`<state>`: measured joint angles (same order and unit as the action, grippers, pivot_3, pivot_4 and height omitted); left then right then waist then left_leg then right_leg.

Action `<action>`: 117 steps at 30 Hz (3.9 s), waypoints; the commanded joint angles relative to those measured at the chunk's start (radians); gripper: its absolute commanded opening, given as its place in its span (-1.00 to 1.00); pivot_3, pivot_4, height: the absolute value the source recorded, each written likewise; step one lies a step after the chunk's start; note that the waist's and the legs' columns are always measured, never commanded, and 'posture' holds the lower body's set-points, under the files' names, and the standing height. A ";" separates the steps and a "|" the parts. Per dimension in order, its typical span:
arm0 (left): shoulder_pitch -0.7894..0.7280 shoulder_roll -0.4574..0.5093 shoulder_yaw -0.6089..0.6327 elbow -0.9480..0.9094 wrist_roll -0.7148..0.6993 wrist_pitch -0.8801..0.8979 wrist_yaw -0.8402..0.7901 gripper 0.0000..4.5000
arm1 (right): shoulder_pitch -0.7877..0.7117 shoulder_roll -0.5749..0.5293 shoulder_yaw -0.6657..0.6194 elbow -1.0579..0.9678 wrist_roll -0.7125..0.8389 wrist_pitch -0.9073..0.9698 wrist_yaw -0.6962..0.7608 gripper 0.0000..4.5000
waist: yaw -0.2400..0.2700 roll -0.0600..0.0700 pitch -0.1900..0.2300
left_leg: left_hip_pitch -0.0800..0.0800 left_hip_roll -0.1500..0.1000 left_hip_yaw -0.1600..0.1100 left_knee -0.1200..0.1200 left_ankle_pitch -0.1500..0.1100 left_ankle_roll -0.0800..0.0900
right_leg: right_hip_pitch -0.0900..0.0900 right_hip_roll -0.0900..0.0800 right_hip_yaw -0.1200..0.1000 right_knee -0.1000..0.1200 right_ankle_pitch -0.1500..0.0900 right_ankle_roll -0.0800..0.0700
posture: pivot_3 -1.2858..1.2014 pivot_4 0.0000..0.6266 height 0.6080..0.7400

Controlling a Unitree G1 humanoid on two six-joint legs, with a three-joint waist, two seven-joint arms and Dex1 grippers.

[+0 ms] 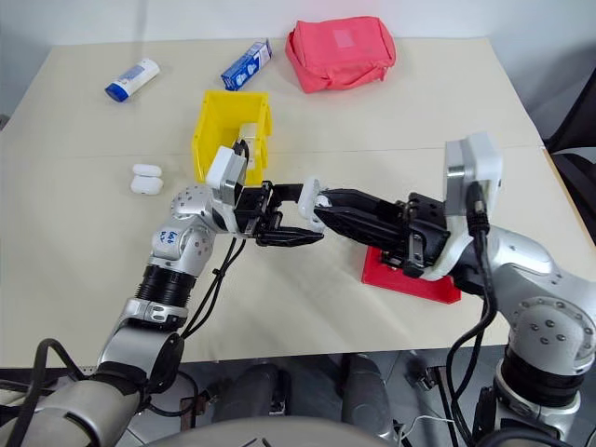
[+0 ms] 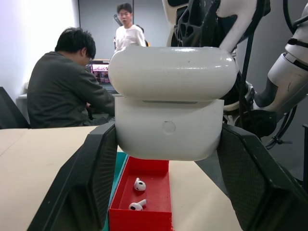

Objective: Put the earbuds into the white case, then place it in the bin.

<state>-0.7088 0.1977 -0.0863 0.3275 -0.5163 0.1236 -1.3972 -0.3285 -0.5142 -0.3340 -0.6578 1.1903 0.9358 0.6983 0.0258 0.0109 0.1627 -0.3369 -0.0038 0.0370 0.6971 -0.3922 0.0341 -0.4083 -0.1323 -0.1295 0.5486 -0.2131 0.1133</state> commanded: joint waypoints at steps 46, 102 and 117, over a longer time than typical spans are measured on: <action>0.025 -0.009 0.028 -0.125 -0.032 0.009 0.039 0.23 | 0.111 -0.139 0.210 0.183 -0.185 -0.198 0.031 -0.78 | 0.001 0.000 0.000 | 0.000 0.000 0.000 0.000 -0.001 0.002 | 0.000 -0.001 0.000 -0.001 0.000 -0.001 | 0.03 -0.52 1.00; -0.125 0.117 -0.065 0.040 0.178 -0.080 -0.048 0.23 | 0.241 -0.458 -0.114 -0.090 -0.069 -0.056 -0.102 0.37 | 0.008 0.000 0.000 | -0.002 0.001 -0.001 -0.001 -0.001 0.002 | 0.000 -0.001 -0.001 -0.008 0.000 0.000 | 0.03 -0.52 1.00; -0.206 0.100 -0.121 0.176 0.288 -0.230 -0.039 0.23 | -0.331 -0.461 0.278 -0.006 0.021 0.182 -0.463 -0.98 | -0.002 -0.001 0.001 | -0.004 0.002 -0.002 -0.004 0.000 0.002 | -0.002 -0.010 0.000 -0.011 0.000 -0.001 | 0.03 -0.52 1.00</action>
<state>-0.8937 0.3026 -0.2076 0.5089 -0.2283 -0.0903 -1.4342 -0.6249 -0.9853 -0.1062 -0.6764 1.2320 1.0873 0.2554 0.0238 0.0103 0.1632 -0.3411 -0.0024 0.0350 0.6931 -0.3924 0.0361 -0.4108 -0.1420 -0.1296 0.5385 -0.2124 0.1127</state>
